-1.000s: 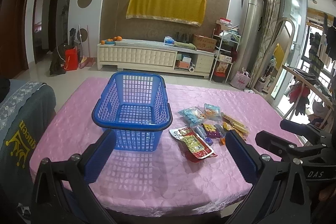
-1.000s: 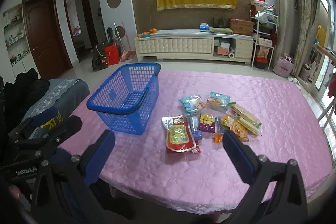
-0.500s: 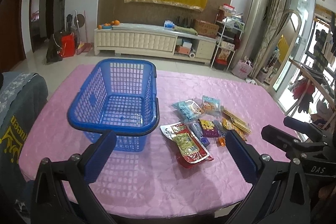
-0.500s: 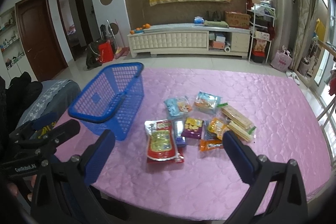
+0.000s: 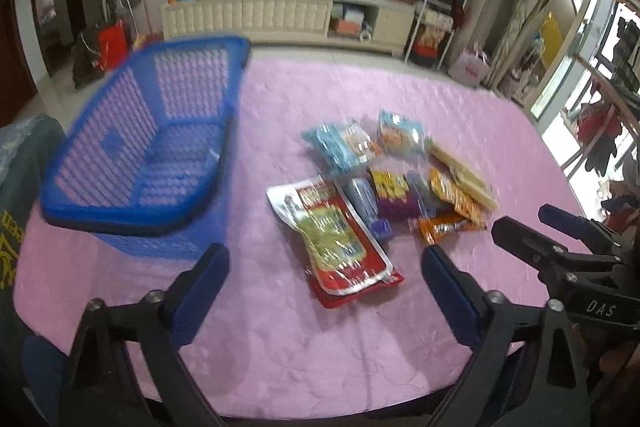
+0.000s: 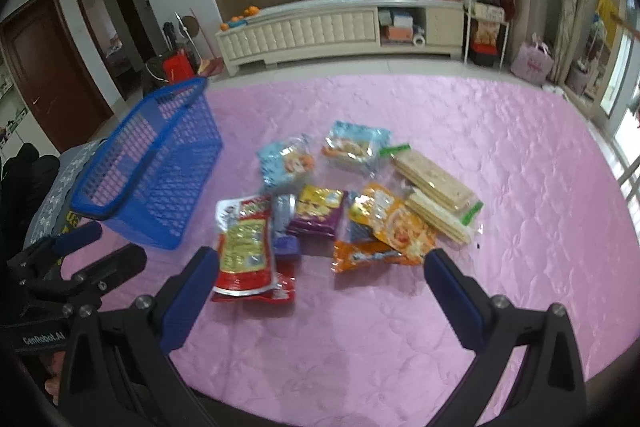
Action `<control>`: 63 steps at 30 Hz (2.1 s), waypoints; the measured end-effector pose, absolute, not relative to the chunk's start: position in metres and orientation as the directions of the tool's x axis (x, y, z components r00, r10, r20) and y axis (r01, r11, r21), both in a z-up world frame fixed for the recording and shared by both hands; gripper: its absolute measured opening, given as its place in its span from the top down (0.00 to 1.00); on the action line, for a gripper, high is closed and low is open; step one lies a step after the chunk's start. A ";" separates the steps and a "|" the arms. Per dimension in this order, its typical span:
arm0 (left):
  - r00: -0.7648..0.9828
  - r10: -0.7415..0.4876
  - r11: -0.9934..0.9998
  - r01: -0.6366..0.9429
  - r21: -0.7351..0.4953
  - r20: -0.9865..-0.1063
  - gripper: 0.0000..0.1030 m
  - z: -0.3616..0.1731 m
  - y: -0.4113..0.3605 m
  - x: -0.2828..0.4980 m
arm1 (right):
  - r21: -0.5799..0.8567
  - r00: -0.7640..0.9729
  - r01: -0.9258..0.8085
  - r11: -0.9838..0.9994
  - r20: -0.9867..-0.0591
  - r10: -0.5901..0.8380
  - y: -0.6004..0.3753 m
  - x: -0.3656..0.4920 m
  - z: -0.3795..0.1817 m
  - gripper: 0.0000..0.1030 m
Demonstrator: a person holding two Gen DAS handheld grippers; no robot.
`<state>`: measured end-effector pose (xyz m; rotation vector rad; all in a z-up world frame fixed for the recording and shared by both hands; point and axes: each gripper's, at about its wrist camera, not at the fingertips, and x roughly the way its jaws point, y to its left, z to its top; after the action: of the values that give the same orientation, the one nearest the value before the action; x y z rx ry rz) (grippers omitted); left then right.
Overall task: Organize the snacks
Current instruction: 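Reach the left tool to the large red snack pack and close on it, then lift the red pack with the left tool while the right tool grasps a brown snack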
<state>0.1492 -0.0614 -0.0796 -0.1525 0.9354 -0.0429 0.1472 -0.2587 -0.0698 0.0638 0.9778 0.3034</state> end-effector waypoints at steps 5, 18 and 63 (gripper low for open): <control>0.473 -0.136 0.981 -0.060 -0.186 -0.870 0.26 -0.118 -0.068 0.173 | 0.224 0.479 -0.205 0.953 -0.826 0.298 -0.273 0.157 -0.094 0.00; 0.353 -0.058 0.979 -0.165 -0.123 -0.934 0.54 -0.178 -0.054 0.214 | 0.282 0.427 -0.201 0.938 -0.837 0.343 -0.286 0.174 -0.132 0.00; 0.580 -0.145 0.987 0.026 -0.159 -0.801 1.00 -0.086 -0.068 0.181 | 0.065 0.468 -0.347 0.936 -0.852 0.233 -0.263 0.204 -0.119 0.95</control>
<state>0.1806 -0.0684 -0.0858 -0.1353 0.9470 -0.1005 0.2041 -0.2629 -0.1187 -0.1231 1.0238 0.3567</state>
